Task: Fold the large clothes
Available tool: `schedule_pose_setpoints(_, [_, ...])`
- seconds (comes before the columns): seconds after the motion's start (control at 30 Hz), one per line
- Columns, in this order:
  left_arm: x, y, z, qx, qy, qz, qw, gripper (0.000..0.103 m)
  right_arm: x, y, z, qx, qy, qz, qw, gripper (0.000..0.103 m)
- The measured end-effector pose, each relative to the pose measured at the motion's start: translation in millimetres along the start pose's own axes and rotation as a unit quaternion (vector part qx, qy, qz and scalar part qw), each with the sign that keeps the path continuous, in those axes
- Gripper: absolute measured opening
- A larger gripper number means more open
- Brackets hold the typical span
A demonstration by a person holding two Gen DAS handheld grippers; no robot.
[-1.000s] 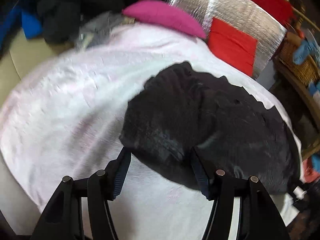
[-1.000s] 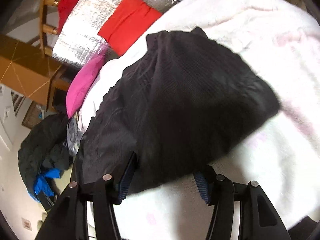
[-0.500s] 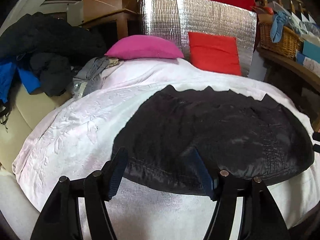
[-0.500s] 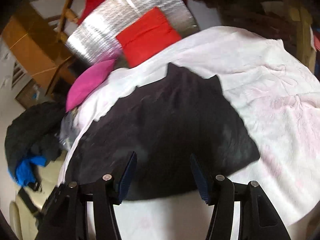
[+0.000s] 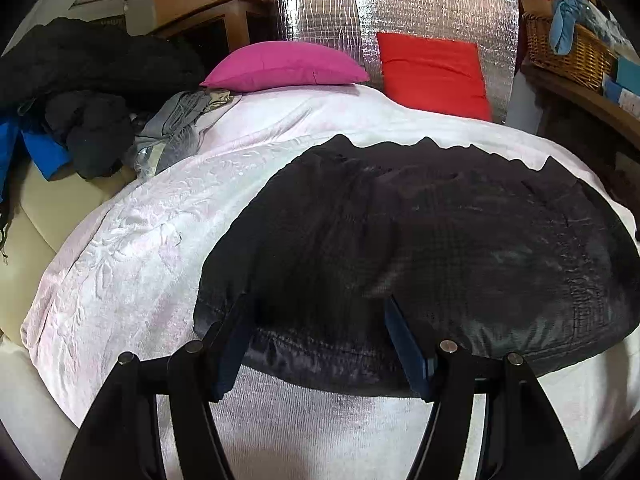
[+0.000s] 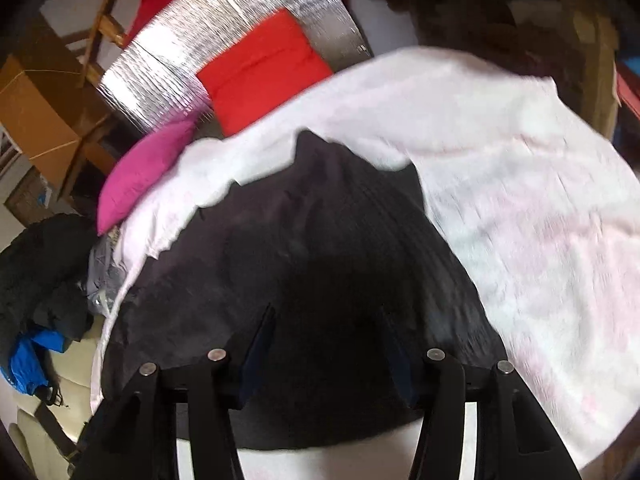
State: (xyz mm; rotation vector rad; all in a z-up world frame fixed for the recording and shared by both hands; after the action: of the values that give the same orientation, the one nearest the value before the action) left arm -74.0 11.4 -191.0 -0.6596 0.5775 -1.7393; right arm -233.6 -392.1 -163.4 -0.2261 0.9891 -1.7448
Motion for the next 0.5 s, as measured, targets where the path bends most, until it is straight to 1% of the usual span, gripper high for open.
schedule_pose_setpoints(0.07, [1,2,0,-0.001,0.002,0.002,1.0000,0.068,0,6,11,0.008,-0.004,-0.007,1.000,0.056])
schedule_pose_setpoints(0.1, [1,3,0,-0.001,0.003,0.003,1.0000,0.068,2,11,13,0.005,-0.002,-0.009,1.000,0.056])
schedule_pose_setpoints(0.17, [2,4,0,-0.002,0.006,0.004,1.0000,0.068,10,32,13,-0.019,0.015,-0.014,1.000,0.056])
schedule_pose_setpoints(0.2, [2,5,0,-0.002,0.008,0.004,1.0000,0.068,18,45,9,-0.039,0.029,-0.016,0.999,0.056])
schedule_pose_setpoints(0.23, [2,6,-1,-0.003,0.009,0.004,0.9999,0.068,24,55,6,-0.054,0.042,-0.009,0.998,0.056])
schedule_pose_setpoints(0.27, [2,7,-1,-0.004,0.010,0.005,0.9999,0.068,28,59,5,-0.056,0.053,-0.002,0.997,0.056])
schedule_pose_setpoints(0.43, [2,9,-2,-0.008,0.010,0.007,0.9999,0.069,26,53,4,-0.049,0.040,-0.001,0.998,0.056])
schedule_pose_setpoints(0.5, [2,9,-3,-0.009,0.010,0.007,0.9999,0.069,24,45,4,-0.038,0.036,0.004,0.999,0.056])
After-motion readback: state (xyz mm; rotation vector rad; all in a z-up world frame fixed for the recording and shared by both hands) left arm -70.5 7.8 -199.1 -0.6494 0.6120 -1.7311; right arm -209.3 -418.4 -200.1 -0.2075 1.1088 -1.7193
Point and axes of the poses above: each gripper's, at about its wrist camera, not at the fingertips, and y roughly the way its jaws point, x to its right, z to its top, the point moved 7 cm from there along y, roughly the way its jaws point, and after that the axes turned 15 degrees about -y, right-handed, at the moved point
